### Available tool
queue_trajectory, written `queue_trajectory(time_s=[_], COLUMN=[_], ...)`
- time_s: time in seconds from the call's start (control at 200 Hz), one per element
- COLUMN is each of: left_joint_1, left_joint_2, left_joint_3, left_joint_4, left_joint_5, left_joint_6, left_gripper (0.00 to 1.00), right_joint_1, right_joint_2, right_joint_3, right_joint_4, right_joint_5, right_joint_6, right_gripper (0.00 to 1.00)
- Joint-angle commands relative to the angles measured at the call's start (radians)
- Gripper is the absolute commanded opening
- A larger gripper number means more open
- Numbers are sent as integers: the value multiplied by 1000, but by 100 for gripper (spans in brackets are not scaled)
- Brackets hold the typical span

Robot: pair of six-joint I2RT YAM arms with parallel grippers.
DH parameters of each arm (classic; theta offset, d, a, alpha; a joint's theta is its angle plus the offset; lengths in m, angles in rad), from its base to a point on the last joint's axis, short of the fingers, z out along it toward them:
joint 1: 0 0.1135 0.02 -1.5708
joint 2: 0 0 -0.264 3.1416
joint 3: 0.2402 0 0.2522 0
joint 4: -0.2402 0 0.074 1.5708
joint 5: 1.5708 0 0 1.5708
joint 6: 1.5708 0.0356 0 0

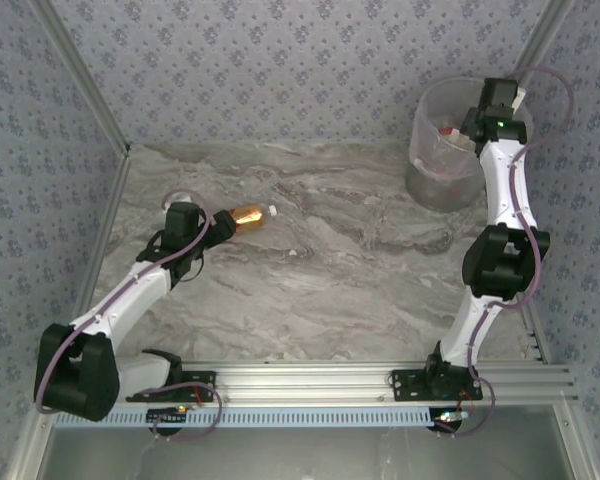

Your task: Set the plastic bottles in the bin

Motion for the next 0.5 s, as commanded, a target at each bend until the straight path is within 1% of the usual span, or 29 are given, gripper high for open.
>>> queue_trajectory(time_s=[0.0, 0.22, 0.315, 0.44, 0.495], left_joint_1=[14, 53, 82, 117, 126], left_joint_2=[34, 149, 225, 330, 366], left_joint_3=[62, 162, 219, 296, 321], left_joint_4=[-25, -44, -52, -55, -49], left_joint_5=[11, 45, 114, 240, 266], left_joint_6=[60, 156, 206, 248, 257], left_gripper=[100, 99, 100, 100, 100], right_joint_1=[11, 45, 63, 92, 102], right_joint_2=[-16, -95, -141, -220, -261], right_joint_3=[41, 18, 0, -57, -94], right_joint_4=[-73, -27, -17, 17, 29], right_joint_5=[85, -103, -148, -191, -215], right_joint_6=[-52, -38, -11, 7, 4], right_gripper=[82, 89, 92, 95, 96])
